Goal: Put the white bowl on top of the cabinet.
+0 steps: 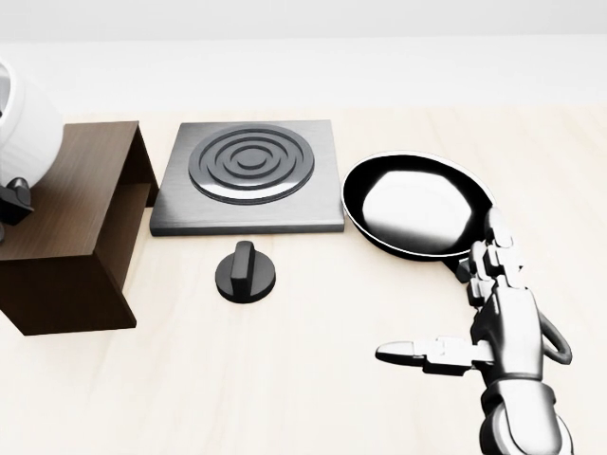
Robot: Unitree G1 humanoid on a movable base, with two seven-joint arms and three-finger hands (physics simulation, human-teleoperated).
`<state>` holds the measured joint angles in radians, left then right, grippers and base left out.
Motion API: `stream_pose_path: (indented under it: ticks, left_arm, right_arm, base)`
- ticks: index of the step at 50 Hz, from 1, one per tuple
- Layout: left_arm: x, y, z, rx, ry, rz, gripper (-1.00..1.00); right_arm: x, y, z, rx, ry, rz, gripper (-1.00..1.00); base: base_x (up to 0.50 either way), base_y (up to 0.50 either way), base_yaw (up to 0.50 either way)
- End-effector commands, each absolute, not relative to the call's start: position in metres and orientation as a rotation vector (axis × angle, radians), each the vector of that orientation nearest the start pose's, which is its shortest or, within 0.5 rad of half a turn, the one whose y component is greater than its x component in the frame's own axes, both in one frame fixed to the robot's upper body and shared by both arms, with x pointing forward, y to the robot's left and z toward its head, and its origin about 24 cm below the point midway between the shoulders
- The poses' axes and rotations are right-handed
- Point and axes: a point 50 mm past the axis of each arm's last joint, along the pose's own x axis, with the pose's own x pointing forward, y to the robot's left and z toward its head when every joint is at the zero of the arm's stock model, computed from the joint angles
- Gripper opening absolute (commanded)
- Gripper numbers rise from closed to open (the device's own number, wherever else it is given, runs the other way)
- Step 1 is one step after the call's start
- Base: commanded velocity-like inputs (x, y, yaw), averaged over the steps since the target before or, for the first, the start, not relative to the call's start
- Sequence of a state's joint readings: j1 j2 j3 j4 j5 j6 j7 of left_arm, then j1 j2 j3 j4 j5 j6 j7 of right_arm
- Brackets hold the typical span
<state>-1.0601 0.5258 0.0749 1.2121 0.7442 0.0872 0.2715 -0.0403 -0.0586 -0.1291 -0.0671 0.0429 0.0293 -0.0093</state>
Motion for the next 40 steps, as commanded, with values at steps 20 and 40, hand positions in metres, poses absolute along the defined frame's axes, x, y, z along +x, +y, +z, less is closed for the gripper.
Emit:
stream_pose_path:
  ticks: [20,40]
  left_arm:
    - [0.398,0.283,0.175,1.128,0.093,0.553,-1.00]
    - [0.398,0.278,0.167,1.127,0.103,0.545,-1.00]
  right_arm:
    - [0.261,-0.188,0.066,-0.018,-0.078,-0.123,1.00]
    - [0.261,-0.188,0.066,-0.019,-0.079,-0.124,1.00]
  base:
    - [0.00,0.00,0.00]
    - [0.00,0.00,0.00]
